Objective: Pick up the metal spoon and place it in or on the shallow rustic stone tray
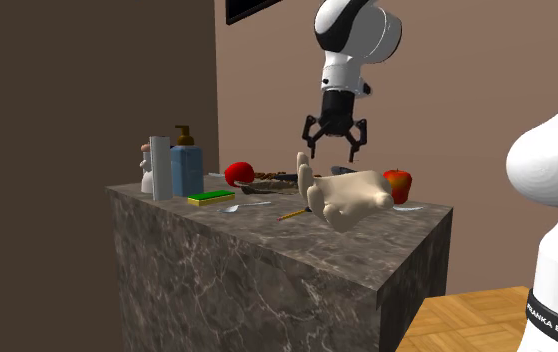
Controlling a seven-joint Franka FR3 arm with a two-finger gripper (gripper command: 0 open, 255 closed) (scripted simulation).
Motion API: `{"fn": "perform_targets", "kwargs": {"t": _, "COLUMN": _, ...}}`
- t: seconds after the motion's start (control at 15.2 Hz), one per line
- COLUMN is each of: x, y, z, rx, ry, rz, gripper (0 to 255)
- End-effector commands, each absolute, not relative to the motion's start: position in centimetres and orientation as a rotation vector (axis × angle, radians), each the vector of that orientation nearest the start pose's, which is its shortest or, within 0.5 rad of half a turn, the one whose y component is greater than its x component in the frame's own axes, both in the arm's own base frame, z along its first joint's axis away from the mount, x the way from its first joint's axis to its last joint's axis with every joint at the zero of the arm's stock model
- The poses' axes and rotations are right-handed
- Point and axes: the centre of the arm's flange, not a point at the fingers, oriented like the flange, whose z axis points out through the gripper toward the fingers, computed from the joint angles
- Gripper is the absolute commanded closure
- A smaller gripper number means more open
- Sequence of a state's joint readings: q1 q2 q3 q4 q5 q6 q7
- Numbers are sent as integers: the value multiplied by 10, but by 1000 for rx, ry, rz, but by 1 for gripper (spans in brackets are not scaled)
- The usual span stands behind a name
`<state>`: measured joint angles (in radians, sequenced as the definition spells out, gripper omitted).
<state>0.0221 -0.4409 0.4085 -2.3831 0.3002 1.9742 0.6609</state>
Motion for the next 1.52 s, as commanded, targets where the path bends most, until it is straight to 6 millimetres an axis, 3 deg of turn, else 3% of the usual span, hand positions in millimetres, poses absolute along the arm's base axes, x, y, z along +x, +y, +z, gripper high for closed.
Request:
{"fn": "perform_targets", "kwargs": {"t": 0.0, "x": 385, "y": 224, "z": 459, "rx": -2959, "ry": 662, "rz": 72, "gripper": 0}}
{"fn": "perform_targets", "kwargs": {"t": 0.53, "x": 439, "y": 297, "z": 418, "rx": -2835, "ry": 951, "rz": 82, "gripper": 0}}
{"fn": "perform_targets", "kwargs": {"t": 1.06, "x": 506, "y": 358, "z": 380, "rx": -2684, "ry": 1224, "rz": 91, "gripper": 0}}
{"fn": "perform_targets", "kwargs": {"t": 1.19, "x": 522, "y": 370, "z": 372, "rx": -2649, "ry": 1279, "rz": 93, "gripper": 0}}
{"fn": "perform_targets", "kwargs": {"t": 1.45, "x": 522, "y": 374, "z": 351, "rx": -2649, "ry": 1279, "rz": 93, "gripper": 0}}
